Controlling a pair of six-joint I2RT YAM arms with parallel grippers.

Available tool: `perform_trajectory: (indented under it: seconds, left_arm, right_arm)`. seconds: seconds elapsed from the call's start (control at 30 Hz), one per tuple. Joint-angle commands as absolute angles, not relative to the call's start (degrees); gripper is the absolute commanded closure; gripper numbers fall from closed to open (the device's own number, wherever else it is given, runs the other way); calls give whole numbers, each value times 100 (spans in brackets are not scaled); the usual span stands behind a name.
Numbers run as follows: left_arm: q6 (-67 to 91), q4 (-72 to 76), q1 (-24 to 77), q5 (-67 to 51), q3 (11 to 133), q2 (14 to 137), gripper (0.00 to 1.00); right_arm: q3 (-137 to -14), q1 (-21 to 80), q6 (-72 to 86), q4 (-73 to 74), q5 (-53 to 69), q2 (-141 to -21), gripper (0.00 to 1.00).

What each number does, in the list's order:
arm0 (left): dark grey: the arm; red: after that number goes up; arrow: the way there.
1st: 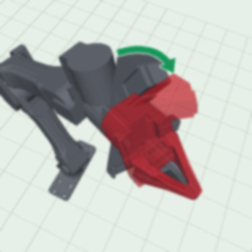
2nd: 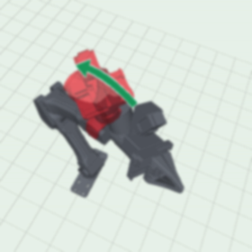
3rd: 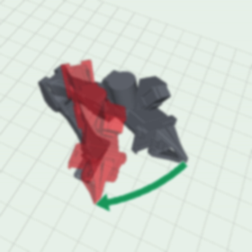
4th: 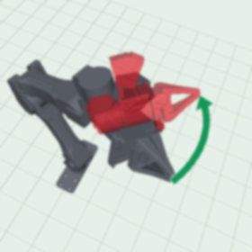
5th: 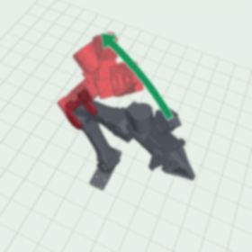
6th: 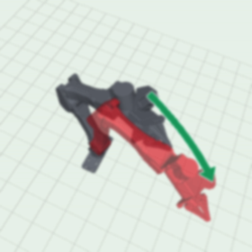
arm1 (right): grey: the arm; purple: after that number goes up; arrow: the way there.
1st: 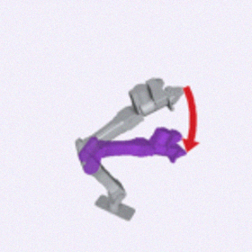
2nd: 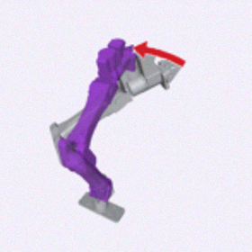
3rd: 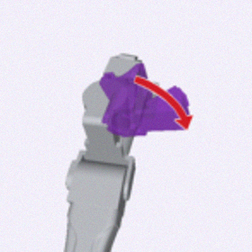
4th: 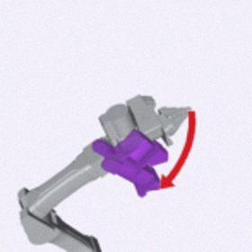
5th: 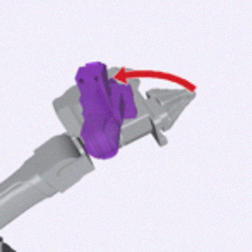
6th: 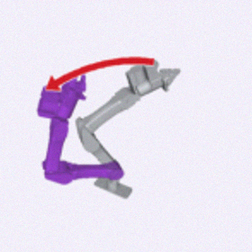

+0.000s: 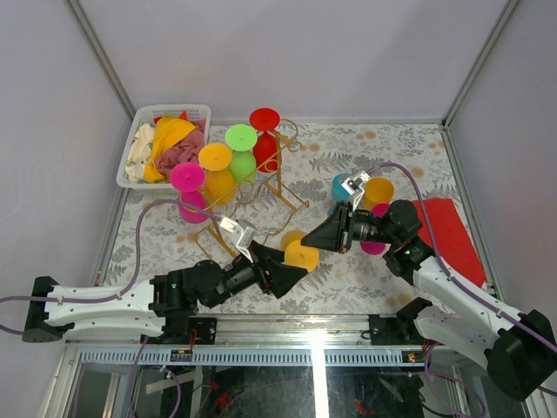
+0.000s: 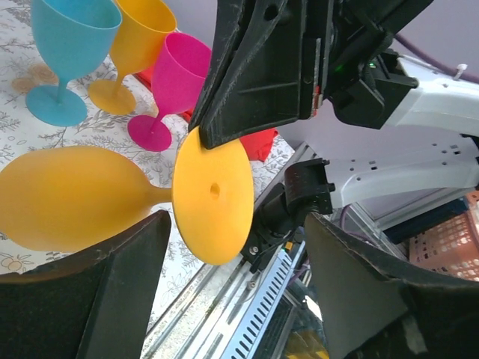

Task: Take the wine glass off the wine glass rack
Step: Place the wine glass at the center of the board.

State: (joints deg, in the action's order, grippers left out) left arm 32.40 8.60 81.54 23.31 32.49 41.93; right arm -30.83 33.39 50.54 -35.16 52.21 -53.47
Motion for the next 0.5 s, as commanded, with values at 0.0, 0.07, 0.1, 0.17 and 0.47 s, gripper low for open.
perform_trajectory:
  seconds: [0.0, 0.07, 0.1, 0.17, 0.47]
  left_arm:
    - [3278, 1376, 8121, 2692, 3279, 4399, 32]
    - [3291, 1375, 8119, 2774, 3291, 4448, 36]
    - [3277, 1406, 8112, 2754, 3280, 4456, 39]
    - [3233, 1426, 8117, 2681, 3257, 4442, 44]
    - [3160, 1262, 8105, 2781, 3153, 4110, 83]
  right_arm:
    - [-3116, 3384, 5156, -4141, 5370, -5264, 100]
    - [-3103, 3388, 5150, -4182, 5346, -5248, 100]
    - [-3098, 3388, 5155, -4186, 5311, -5247, 100]
    - [-3088, 3386, 5157, -4175, 5233, -5260, 100]
    - [-3042, 3384, 5466, -4626, 5237, -5350, 100]
